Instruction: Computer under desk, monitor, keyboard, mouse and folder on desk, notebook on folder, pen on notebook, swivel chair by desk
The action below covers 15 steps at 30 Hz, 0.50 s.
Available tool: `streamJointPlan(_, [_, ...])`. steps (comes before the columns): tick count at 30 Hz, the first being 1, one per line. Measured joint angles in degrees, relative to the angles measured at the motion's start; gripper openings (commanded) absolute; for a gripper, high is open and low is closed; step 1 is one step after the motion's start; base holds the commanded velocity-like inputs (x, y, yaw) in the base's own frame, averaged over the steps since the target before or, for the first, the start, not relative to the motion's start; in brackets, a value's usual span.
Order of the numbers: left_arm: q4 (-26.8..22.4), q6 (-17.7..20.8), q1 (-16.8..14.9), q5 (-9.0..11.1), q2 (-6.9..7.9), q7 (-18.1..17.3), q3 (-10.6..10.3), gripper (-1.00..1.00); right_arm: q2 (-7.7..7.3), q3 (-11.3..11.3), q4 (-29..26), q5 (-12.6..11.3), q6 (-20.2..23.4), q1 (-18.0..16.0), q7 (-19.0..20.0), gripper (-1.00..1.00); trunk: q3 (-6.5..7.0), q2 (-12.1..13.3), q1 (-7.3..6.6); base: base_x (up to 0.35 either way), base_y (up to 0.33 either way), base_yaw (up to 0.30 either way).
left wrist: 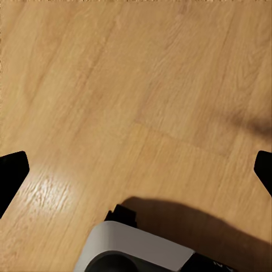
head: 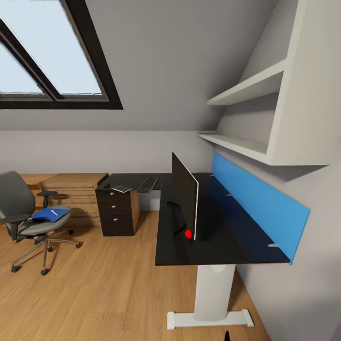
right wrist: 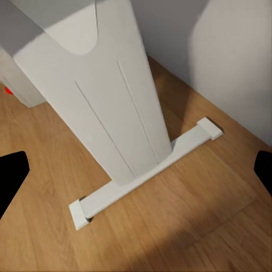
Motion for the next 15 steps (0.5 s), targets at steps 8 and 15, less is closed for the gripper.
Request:
streamJointPlan(8, [0.00, 0.00, 0.00, 0.00, 0.01, 0.00, 0.00, 1.00, -0.10, -0.04, -0.14, 0.05, -0.20, 0.02, 0.02, 1.00, 1.44, 3.21, -1.76, 0.000, 0.000, 0.000])
streamJointPlan(15, [0.00, 0.00, 0.00, 0.08, -0.07, 0.00, 0.00, 1.00, -1.09, -0.29, -1.94, 0.06, -0.02, -0.10, -0.24, 1.00, 2.70, 6.02, -3.30, 0.000, 0.000, 0.000])
